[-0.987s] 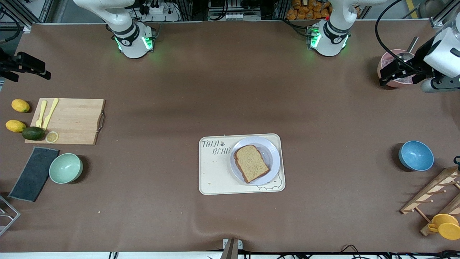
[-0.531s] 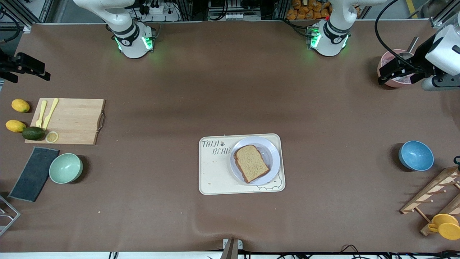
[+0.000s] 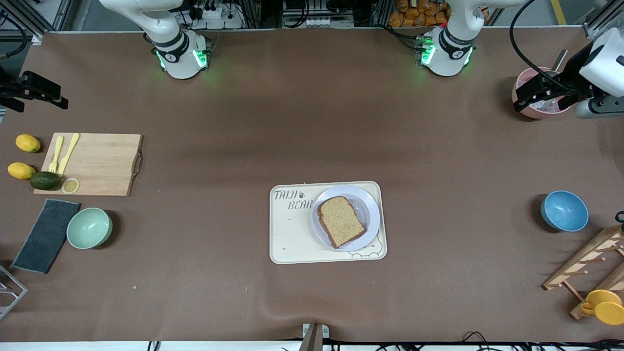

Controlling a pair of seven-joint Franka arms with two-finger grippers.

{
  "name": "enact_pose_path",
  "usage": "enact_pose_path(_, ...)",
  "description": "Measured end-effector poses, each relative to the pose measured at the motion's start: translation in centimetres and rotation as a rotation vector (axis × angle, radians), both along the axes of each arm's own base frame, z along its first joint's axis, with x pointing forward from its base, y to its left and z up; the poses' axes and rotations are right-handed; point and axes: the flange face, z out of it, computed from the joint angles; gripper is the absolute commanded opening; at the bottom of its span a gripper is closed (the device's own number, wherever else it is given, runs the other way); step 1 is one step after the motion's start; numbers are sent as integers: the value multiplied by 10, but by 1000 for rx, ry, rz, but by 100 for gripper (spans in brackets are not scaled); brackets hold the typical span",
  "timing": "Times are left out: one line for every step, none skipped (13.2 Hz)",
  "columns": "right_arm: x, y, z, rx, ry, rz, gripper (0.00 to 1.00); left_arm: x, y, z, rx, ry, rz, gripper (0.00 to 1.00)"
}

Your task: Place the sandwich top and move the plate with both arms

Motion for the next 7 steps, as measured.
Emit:
enact_pose_path(0,0,0,0,0,0,100,-2,1,1,0,-2,2,100)
enact_pose_path(0,0,0,0,0,0,100,-4,2,0,-1,-3,3,100)
enact_pose_path(0,1,0,0,0,1,100,-4,3,0,-1,-6,5,100)
enact_pose_path(0,2,0,0,0,3,100,-4,4,0,-1,-10,8,100)
enact_pose_path(0,3,0,0,0,6,100,-3,6,0,-2,-14,12,100)
enact_pose_path(0,4,0,0,0,8,100,-3,9,0,-2,-18,17,100)
enact_pose_path(0,4,0,0,0,7,100,-2,10,0,-2,-20,20,100)
